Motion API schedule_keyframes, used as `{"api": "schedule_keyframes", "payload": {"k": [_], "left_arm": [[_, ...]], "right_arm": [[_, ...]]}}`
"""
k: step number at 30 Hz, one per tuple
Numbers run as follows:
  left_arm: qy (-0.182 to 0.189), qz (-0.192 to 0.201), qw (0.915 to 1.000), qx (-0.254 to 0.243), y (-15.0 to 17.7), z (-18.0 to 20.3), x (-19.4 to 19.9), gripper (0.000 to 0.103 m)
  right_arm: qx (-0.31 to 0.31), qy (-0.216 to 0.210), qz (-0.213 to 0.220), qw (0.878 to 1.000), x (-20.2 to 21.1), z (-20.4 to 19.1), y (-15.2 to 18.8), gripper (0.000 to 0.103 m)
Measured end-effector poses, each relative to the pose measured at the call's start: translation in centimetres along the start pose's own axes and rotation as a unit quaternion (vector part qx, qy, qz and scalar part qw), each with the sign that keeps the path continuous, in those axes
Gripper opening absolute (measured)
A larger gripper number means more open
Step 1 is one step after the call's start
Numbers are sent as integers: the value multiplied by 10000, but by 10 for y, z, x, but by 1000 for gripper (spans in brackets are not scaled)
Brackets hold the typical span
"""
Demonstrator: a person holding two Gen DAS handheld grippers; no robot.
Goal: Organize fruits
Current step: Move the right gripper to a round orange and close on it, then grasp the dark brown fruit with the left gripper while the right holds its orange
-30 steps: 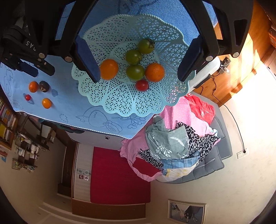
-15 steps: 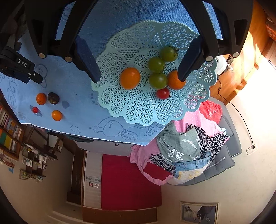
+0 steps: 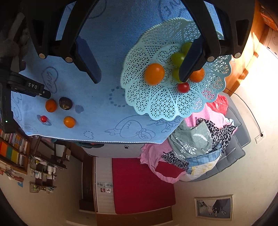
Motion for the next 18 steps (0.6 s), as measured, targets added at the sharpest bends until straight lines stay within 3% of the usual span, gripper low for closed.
{"api": "schedule_keyframes", "payload": {"k": [8, 14, 18], "left_arm": [[64, 9, 9997, -243, -2, 25, -2, 90], [122, 46, 9990, -432, -6, 46, -2, 90], [177, 66, 9982, -575, -10, 62, -5, 90]], "right_arm": [[57, -74, -35, 9999, -23, -1, -21, 63], [67, -114, -140, 9998, -37, 2, -26, 40], [82, -200, -133, 9997, -34, 5, -26, 38]]}}
Point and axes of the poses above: each gripper's, at about its wrist camera, not at the fingertips, and x roughly against the way its jaws point, z to its right, y to its underside, the point moved 7 cm from there along -x, roughly the way its jaws point, and after that the axes turned 14 degrees about -y, right-handed, at the moved point
